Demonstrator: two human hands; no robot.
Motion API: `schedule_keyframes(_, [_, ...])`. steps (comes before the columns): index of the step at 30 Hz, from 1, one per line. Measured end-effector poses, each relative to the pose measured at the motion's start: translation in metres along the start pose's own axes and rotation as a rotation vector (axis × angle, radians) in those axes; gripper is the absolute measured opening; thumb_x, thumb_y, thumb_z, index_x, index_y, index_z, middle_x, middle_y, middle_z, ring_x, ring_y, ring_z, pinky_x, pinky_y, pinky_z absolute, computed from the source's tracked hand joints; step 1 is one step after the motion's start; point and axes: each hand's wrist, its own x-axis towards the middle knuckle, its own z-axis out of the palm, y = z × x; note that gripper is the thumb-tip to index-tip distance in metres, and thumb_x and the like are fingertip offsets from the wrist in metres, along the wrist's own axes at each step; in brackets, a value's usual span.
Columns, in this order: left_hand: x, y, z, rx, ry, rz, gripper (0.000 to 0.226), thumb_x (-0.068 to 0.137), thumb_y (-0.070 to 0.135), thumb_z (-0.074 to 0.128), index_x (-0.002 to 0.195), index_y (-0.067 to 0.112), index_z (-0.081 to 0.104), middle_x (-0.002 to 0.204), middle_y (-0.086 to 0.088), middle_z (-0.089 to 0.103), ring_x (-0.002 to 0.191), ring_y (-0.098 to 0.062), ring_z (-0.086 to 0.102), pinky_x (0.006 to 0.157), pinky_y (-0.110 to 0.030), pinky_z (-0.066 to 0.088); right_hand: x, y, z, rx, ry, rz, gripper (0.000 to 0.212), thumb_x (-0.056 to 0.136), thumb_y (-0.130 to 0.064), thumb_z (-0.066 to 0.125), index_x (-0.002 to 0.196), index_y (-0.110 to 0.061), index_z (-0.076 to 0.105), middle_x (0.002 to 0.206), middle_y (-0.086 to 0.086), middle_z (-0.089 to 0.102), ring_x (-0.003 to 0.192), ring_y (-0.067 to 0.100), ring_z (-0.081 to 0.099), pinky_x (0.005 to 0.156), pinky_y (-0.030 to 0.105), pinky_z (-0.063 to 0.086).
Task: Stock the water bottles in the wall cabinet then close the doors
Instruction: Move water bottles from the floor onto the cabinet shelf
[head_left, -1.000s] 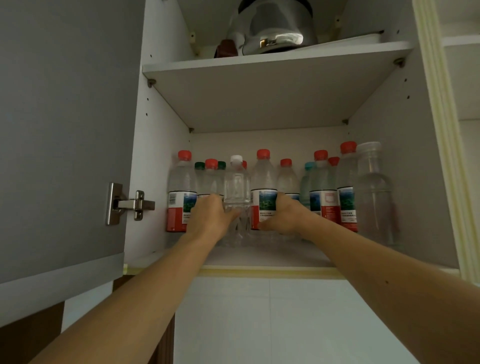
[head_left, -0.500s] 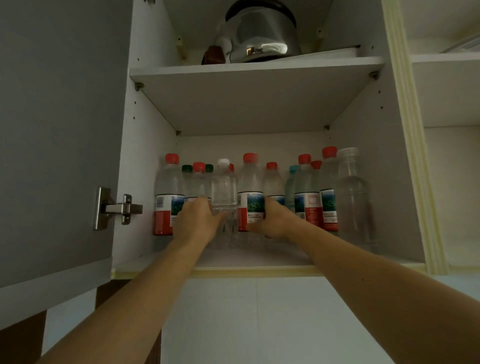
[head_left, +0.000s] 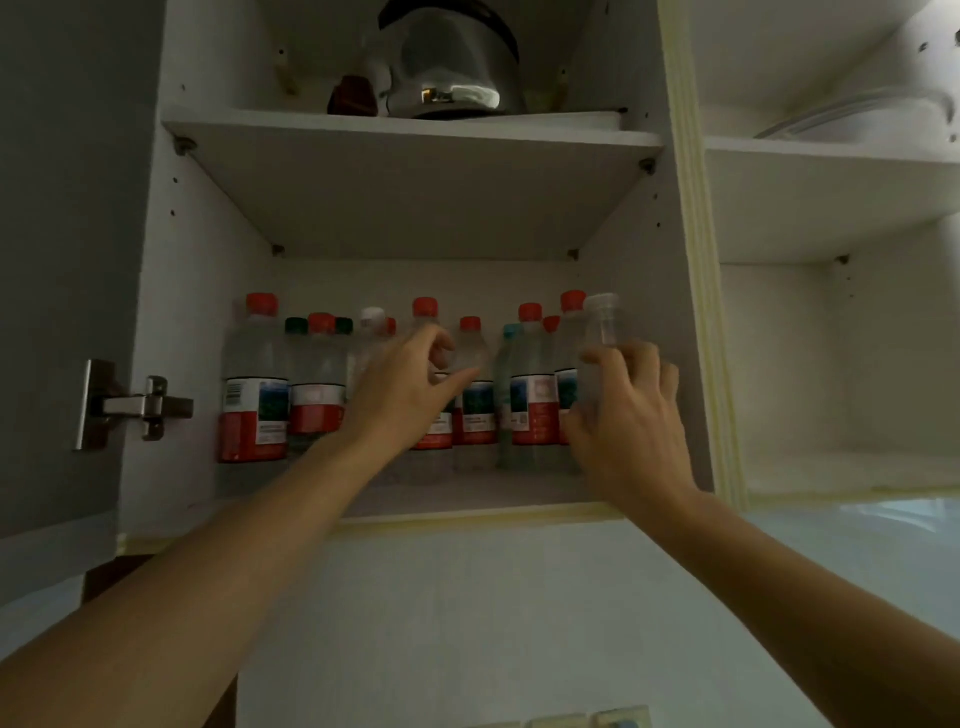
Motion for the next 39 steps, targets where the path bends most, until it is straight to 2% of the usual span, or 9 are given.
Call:
schedule_keyframes(3, [0.014, 0.018, 0.021, -0.066, -0.062, 0.022, 0.035, 0.09, 0.047, 0.069, 0.115, 0.025, 0.057, 0.104, 0.009, 0.057, 0.088, -0.002, 0.059, 0.071, -0.019, 0.048, -0.009, 0.018, -0.007, 0.006, -0.091, 0.124, 0.064, 0.097, -0.034, 0.064, 0.149, -0.026, 0.028, 0.144, 0.009, 0.037, 0.125, 0.032, 0.047, 0.097, 0.046, 0.05])
schedule_keyframes(7, [0.033, 0.024, 0.051, -0.139, -0.172, -0.1, 0.047, 0.091, 0.041, 0.07, 0.13, 0.021, 0.053, 0.115, 0.012, 0.051, 0.097, -0.005, 0.056, 0.077, -0.021, 0.045, -0.007, 0.025, -0.008, 0.148, -0.241, 0.298, 0.078, 0.095, -0.041, 0.065, 0.153, -0.032, 0.014, 0.136, 0.011, 0.053, 0.117, 0.034, 0.06, 0.098, 0.054, 0.053])
schedule_keyframes(11, [0.054, 0.021, 0.075, -0.23, -0.29, -0.242, 0.056, 0.092, 0.034, 0.072, 0.138, 0.018, 0.044, 0.102, 0.016, 0.047, 0.082, 0.004, 0.046, 0.063, -0.015, 0.034, -0.009, 0.03, -0.004, 0.161, -0.227, 0.31, 0.078, 0.095, -0.042, 0.066, 0.153, -0.032, 0.015, 0.132, 0.008, 0.058, 0.116, 0.032, 0.061, 0.097, 0.051, 0.053])
schedule_keyframes(16, [0.077, 0.02, 0.092, -0.387, -0.408, -0.447, 0.033, 0.092, 0.032, 0.072, 0.108, 0.03, 0.044, 0.097, 0.007, 0.055, 0.087, -0.008, 0.057, 0.066, -0.026, 0.047, -0.011, 0.034, 0.001, 0.132, -0.198, 0.276, 0.08, 0.096, -0.042, 0.064, 0.155, -0.032, 0.011, 0.134, 0.005, 0.056, 0.116, 0.029, 0.061, 0.095, 0.046, 0.052])
schedule_keyframes(20, [0.082, 0.017, 0.103, -0.577, -0.478, -0.586, 0.055, 0.092, 0.023, 0.073, 0.139, 0.017, 0.045, 0.115, 0.0, 0.058, 0.101, -0.017, 0.058, 0.072, -0.031, 0.05, -0.011, 0.037, 0.004, 0.113, -0.192, 0.259, 0.081, 0.097, -0.041, 0.062, 0.156, -0.032, 0.007, 0.136, 0.004, 0.055, 0.118, 0.027, 0.06, 0.097, 0.045, 0.052])
schedule_keyframes(26, [0.076, 0.009, 0.111, -0.584, -0.461, -0.539, 0.074, 0.084, 0.014, 0.08, 0.146, 0.02, 0.04, 0.127, -0.001, 0.059, 0.099, -0.015, 0.059, 0.071, -0.033, 0.054, -0.011, 0.038, 0.005, 0.125, -0.183, 0.25, 0.081, 0.097, -0.041, 0.062, 0.155, -0.034, 0.006, 0.136, 0.003, 0.054, 0.118, 0.027, 0.06, 0.097, 0.046, 0.052])
schedule_keyframes(32, [0.07, 0.018, 0.112, -0.548, -0.416, -0.478, 0.069, 0.088, 0.016, 0.076, 0.146, 0.02, 0.04, 0.104, 0.011, 0.057, 0.084, 0.0, 0.055, 0.057, -0.017, 0.048, -0.011, 0.036, 0.002, 0.129, -0.18, 0.257, 0.083, 0.096, -0.043, 0.064, 0.156, -0.032, 0.008, 0.136, 0.003, 0.055, 0.119, 0.026, 0.06, 0.098, 0.044, 0.051])
schedule_keyframes(35, [0.067, 0.02, 0.109, -0.515, -0.364, -0.455, 0.065, 0.087, 0.015, 0.077, 0.143, 0.017, 0.044, 0.098, 0.013, 0.054, 0.085, -0.002, 0.055, 0.066, -0.019, 0.047, -0.012, 0.034, 0.0, 0.17, -0.184, 0.242, 0.082, 0.094, -0.043, 0.066, 0.155, -0.033, 0.013, 0.133, 0.001, 0.057, 0.118, 0.024, 0.06, 0.099, 0.044, 0.051])
schedule_keyframes(39, [0.062, 0.025, 0.093, -0.398, -0.331, -0.417, 0.047, 0.086, 0.014, 0.079, 0.123, 0.02, 0.051, 0.123, -0.005, 0.062, 0.102, -0.015, 0.06, 0.085, -0.029, 0.051, -0.01, 0.034, -0.003, 0.235, -0.204, 0.226, 0.082, 0.091, -0.04, 0.072, 0.153, -0.034, 0.019, 0.129, -0.003, 0.06, 0.113, 0.02, 0.061, 0.098, 0.044, 0.053])
